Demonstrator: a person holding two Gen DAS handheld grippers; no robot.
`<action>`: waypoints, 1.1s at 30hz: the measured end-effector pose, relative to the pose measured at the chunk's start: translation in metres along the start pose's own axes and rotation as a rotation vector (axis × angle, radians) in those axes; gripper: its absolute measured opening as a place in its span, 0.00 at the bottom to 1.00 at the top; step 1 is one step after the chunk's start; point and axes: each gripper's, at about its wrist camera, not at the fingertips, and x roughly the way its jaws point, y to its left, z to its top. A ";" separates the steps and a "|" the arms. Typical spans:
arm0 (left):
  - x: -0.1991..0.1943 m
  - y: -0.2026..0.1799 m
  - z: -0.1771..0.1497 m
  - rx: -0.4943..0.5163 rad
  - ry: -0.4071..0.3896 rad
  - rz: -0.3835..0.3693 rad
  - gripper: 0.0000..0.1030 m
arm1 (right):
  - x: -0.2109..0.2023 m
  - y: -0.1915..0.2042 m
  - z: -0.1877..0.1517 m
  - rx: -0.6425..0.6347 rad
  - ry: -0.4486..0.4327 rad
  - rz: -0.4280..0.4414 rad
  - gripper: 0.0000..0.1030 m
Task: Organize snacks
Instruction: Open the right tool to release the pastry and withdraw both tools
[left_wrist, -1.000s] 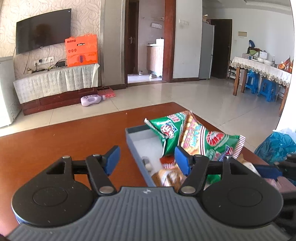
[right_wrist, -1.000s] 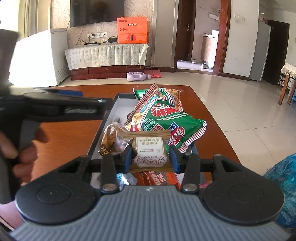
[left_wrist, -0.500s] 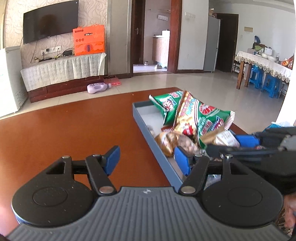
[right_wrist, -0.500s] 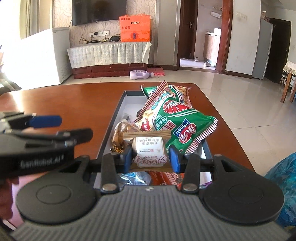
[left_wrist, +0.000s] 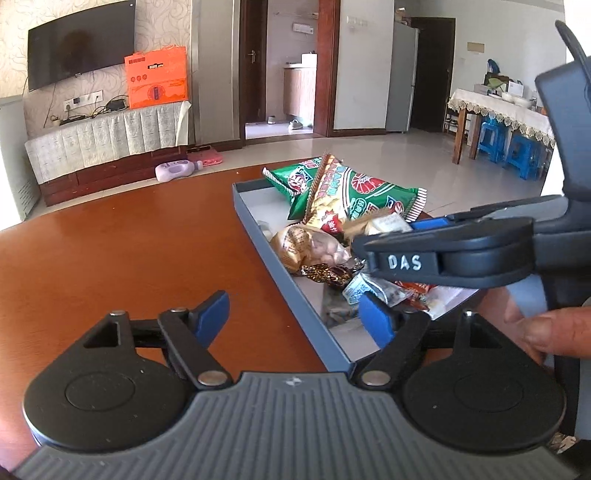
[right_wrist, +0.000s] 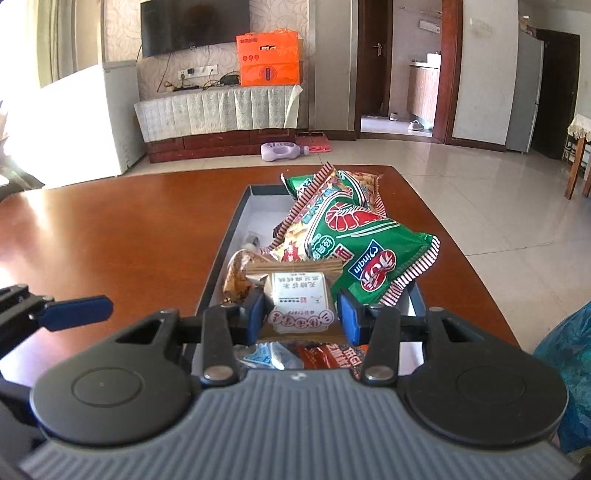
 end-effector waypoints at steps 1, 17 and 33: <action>0.000 -0.002 0.000 -0.004 0.001 0.000 0.84 | -0.001 0.000 -0.001 0.001 -0.002 0.002 0.51; -0.020 -0.035 0.009 0.093 -0.039 0.111 0.98 | -0.098 0.004 -0.012 0.115 -0.165 -0.146 0.73; -0.078 -0.060 0.001 0.055 -0.109 0.103 0.98 | -0.172 -0.018 -0.083 0.254 -0.110 -0.327 0.79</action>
